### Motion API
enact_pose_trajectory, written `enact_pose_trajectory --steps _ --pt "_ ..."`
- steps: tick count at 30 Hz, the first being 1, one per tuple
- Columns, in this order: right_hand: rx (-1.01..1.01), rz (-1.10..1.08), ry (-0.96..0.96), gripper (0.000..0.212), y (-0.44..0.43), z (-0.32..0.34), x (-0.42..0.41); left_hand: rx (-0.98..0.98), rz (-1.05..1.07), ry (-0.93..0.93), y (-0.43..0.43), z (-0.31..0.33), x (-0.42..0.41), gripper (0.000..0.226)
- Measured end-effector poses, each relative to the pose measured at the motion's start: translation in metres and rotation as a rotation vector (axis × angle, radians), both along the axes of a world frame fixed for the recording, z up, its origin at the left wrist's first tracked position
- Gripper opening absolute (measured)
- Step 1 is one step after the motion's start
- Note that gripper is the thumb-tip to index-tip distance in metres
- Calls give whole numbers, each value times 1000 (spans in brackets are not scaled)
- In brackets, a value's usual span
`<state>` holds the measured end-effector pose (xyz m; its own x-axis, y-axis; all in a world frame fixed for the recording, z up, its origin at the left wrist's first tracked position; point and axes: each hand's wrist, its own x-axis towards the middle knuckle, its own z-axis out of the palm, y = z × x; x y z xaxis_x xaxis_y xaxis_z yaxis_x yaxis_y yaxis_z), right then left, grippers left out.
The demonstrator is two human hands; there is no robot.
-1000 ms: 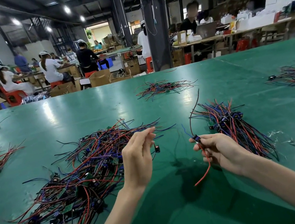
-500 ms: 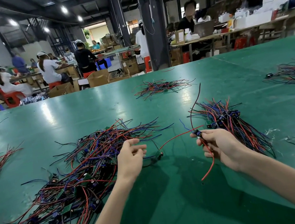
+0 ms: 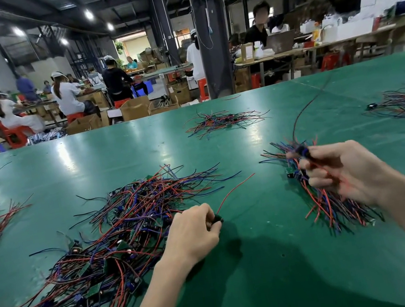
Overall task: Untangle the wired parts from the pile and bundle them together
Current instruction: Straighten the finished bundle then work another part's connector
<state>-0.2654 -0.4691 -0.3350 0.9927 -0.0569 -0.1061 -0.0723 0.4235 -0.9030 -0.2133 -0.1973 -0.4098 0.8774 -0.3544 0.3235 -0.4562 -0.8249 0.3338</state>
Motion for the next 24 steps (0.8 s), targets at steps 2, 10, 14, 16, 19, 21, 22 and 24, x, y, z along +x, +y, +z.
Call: enact_pose_trajectory --steps 2,10,14,16,19,21,22,24 --pt "52 198 180 32 -1 0 6 21 -2 3 0 -1 -1 17" --pt "-248 170 91 61 28 53 137 89 6 36 -5 -2 -5 24" --pt "-1055 38 135 75 37 27 155 133 -10 24 -7 -2 -6 24" --pt "-1163 -124 -16 60 40 9 145 115 -8 28 -9 -2 -7 24" --pt "-980 -429 -290 24 48 -14 109 -8 3 37 -12 -2 -8 21" --pt "-904 -521 -402 20 57 -29 80 -150 18 38 -13 -2 -8 18" --pt "-907 -511 -424 21 62 -36 67 -214 24 36 -14 -1 -8 16" --pt "-931 -405 -411 24 72 -50 43 -341 29 46 -18 1 -9 13"
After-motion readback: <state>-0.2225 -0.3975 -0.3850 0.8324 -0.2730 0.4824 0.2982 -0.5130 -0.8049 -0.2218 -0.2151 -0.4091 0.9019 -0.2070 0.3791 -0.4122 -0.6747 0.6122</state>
